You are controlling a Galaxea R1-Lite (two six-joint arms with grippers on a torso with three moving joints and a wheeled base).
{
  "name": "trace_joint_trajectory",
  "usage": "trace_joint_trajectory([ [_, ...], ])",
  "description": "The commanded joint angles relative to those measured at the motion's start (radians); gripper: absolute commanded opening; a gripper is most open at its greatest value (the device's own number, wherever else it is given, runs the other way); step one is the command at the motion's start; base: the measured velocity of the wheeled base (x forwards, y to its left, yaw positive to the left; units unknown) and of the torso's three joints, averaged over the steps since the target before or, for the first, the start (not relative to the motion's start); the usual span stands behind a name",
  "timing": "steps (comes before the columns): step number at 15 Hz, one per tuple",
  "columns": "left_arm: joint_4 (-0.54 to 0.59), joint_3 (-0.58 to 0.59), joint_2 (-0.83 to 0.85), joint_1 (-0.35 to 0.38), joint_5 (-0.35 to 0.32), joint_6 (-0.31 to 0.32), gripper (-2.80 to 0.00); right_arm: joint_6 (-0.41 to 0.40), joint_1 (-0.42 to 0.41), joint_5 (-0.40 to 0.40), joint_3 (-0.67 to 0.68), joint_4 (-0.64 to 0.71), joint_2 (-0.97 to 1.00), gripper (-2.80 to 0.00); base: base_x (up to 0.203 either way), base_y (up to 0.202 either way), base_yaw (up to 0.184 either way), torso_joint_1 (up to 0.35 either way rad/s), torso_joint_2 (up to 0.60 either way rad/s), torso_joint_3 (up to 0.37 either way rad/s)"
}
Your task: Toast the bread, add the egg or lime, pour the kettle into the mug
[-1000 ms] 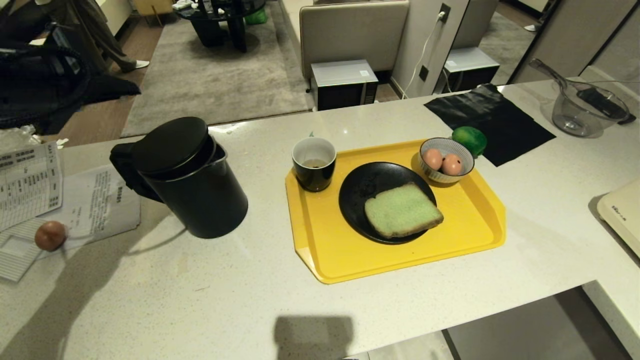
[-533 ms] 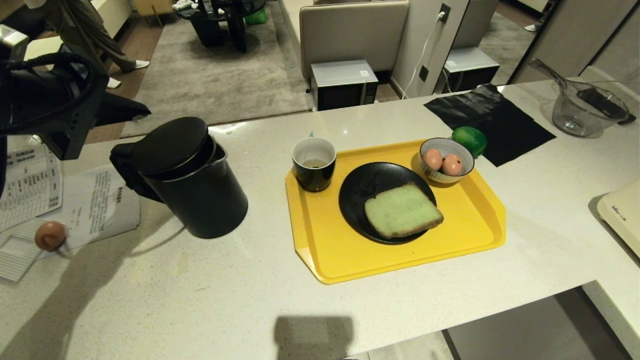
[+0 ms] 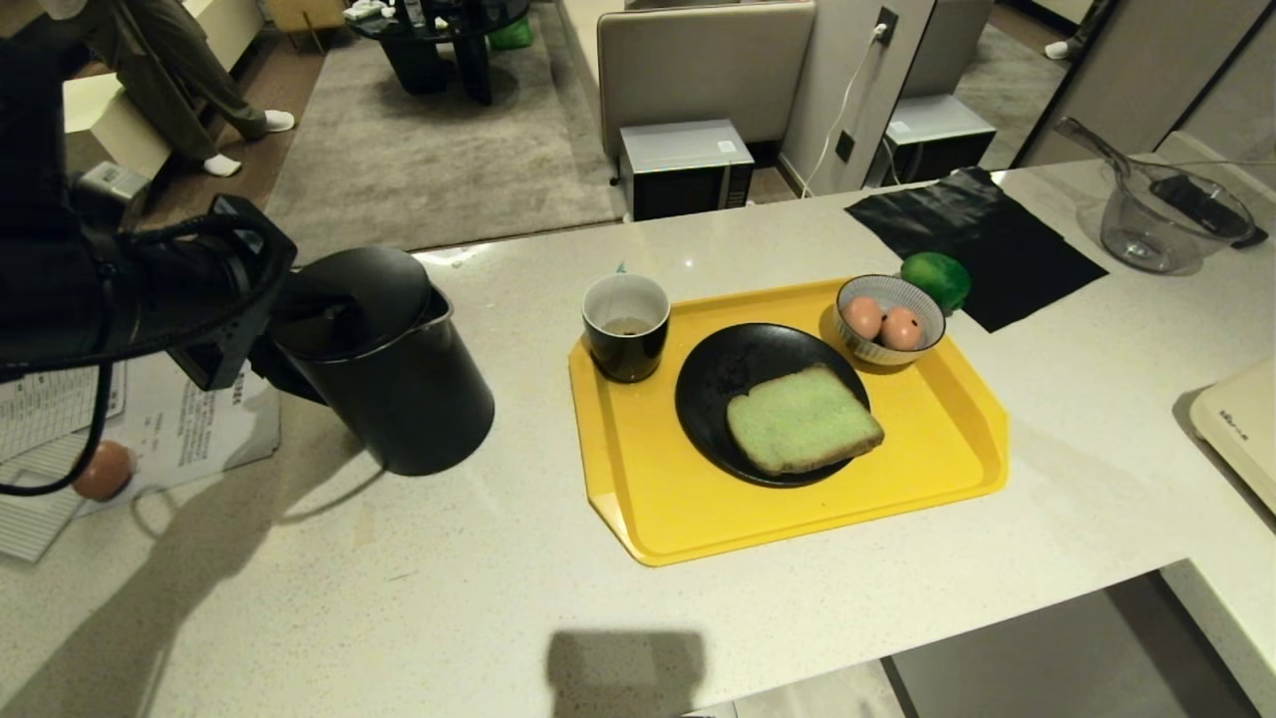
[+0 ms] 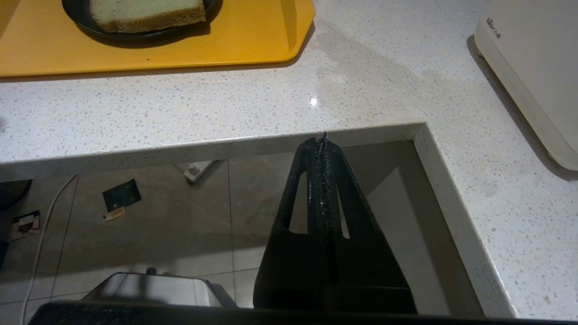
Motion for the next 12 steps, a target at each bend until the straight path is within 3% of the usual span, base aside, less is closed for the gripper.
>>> trace_joint_trajectory([
  [1,-0.114,0.09,0.029,-0.009,0.001,-0.005,-2.8,0.0,0.0,0.001,0.026,-0.002,0.0,-2.8,0.0,0.0,0.0,0.0,0.0,0.0],
  [4,-0.16,0.129,0.041,-0.027,0.014,-0.011,-2.8,0.0,0.0,0.001,0.026,-0.001,0.001,-2.8,0.0,0.0,0.0,0.0,0.0,0.0],
  [10,-0.179,0.035,0.013,-0.03,0.054,0.001,-2.8,0.0,0.0,0.001,0.026,-0.001,0.0,-2.8,0.0,0.0,0.0,0.0,0.0,0.0],
  [11,-0.184,-0.006,0.001,-0.03,0.064,0.024,-2.8,0.0,0.0,0.001,0.025,-0.001,0.0,-2.8,0.0,0.0,0.0,0.0,0.0,0.0],
  [12,-0.185,-0.043,-0.01,-0.029,0.071,0.091,-2.8,0.0,0.0,0.001,0.026,-0.001,0.0,-2.8,0.0,0.0,0.0,0.0,0.0,0.0],
])
